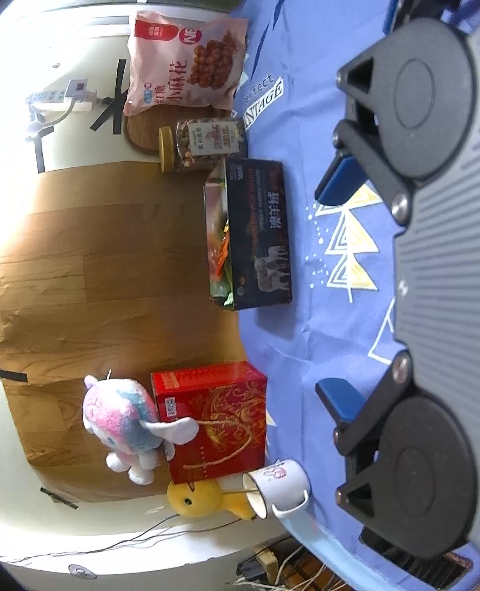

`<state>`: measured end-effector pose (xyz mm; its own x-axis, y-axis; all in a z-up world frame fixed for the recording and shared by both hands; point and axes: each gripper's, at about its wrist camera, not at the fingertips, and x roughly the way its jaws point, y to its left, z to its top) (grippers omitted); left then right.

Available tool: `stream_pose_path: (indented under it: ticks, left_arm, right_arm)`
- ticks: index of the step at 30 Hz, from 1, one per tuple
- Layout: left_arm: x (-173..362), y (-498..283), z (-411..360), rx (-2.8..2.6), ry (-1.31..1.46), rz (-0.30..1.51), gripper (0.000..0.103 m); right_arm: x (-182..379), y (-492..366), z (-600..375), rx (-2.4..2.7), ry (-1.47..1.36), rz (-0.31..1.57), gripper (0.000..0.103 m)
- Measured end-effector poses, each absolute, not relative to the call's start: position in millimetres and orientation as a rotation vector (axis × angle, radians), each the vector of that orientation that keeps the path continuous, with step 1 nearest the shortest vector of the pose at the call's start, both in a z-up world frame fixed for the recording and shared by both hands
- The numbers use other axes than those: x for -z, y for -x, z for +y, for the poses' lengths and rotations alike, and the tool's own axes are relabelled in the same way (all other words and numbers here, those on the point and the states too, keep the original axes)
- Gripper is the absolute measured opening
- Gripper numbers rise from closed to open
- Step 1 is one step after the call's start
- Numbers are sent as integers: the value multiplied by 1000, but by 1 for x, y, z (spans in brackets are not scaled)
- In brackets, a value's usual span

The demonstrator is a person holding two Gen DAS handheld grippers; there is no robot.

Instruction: Organize snacks

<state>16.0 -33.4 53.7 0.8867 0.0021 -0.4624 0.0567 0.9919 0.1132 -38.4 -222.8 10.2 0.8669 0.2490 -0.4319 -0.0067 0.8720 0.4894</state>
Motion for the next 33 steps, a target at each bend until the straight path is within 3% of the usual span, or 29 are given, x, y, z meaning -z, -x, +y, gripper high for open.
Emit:
stream_pose_path:
  ticks: [17,33]
  left_arm:
    - [-56,-13,-39,31,-150,441,103]
    - [-53,-11,-138,303,-231,432,103]
  right_arm:
    - [-7,35,-221,-165,-494,524,68]
    - [-7,100,-295,137,-568,437,68]
